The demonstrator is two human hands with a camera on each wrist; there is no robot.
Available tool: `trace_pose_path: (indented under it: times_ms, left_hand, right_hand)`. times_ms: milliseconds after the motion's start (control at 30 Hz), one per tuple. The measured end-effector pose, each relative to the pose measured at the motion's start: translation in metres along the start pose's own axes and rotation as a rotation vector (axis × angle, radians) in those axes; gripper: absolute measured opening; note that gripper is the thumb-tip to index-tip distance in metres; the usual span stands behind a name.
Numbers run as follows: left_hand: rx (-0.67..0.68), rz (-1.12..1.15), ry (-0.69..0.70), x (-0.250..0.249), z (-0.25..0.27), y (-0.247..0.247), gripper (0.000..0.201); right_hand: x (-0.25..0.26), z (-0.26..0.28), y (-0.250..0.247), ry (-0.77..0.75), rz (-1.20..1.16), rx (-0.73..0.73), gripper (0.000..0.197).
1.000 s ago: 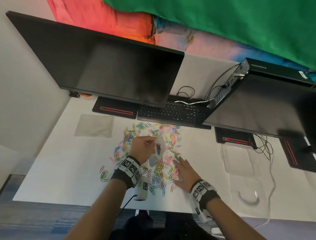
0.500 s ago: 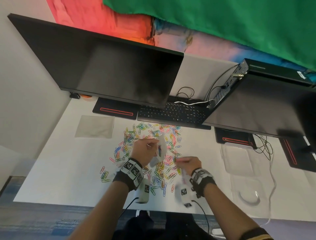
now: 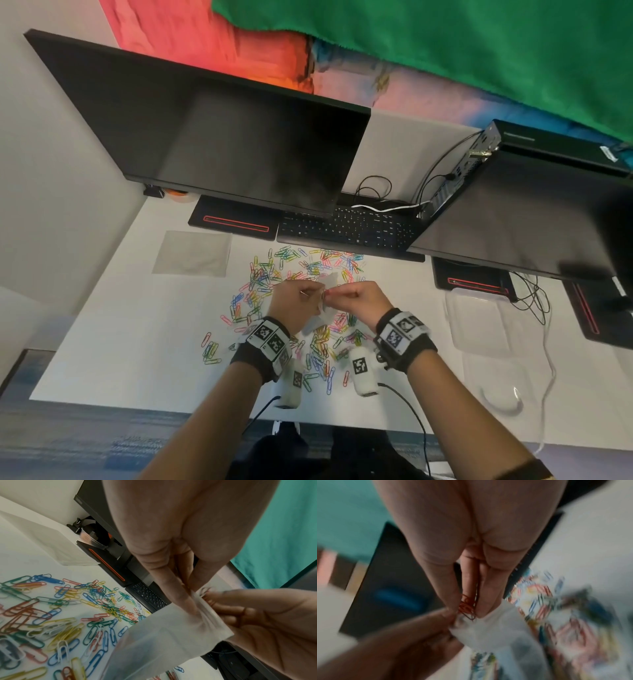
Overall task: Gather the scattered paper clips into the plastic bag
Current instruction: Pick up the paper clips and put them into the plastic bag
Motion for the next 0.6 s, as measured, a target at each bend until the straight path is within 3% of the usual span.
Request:
trace_pose_path:
  times_ms: [100,200,267,333,400,467,600]
  left_hand:
    - [0.002,-0.018,0.010,-0.003,0.003,0.002,0.016]
    - [0.006,-0.026,0.001,-0.001,0.001,0.004,0.018]
    - [-0.006,-0.022,-0.005,0.000,0.000,0.002,0.019]
    - [-0.015,-0.015,0.003,0.000,-0.001,0.000,0.020]
    - [-0.018,-0.008,-0.005,0.001,-0.002,-0.003,0.021]
    - [-0.039,-0.007,-0.017,0.004,-0.005,-0.008,0.021]
    - [-0.062,-0.008,-0.016,0.003,-0.009,-0.015,0.023]
  right_hand:
    - [0.008,-0.006,0.000,-0.112,0.420,-0.059,0.023]
    - [0.019,-0.008,0.014,-0.246,0.673,0.124,0.020]
    - [0.016,-0.007,0.013,-0.261,0.628,0.173,0.018]
    - [0.011,-0.003,-0.003,-0.239,0.402,0.069,0.013]
    - [-0.005,0.005,-0.025,-0.161,0.205,-0.058,0.015]
    - [-0.039,0.016,-0.049,0.012,0.192,-0.144,0.021]
    - [-0.114,0.050,-0.060,0.465,0.429,0.033,0.063]
Point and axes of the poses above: each hand's wrist, its own z-axis away from the middle knuckle, its own y-axis out of the palm, x = y × z, the point moved 6 cm from there along -z, towards the middle knuckle, and after that the axes turned 14 degrees about -y, right-handed, at the moved point
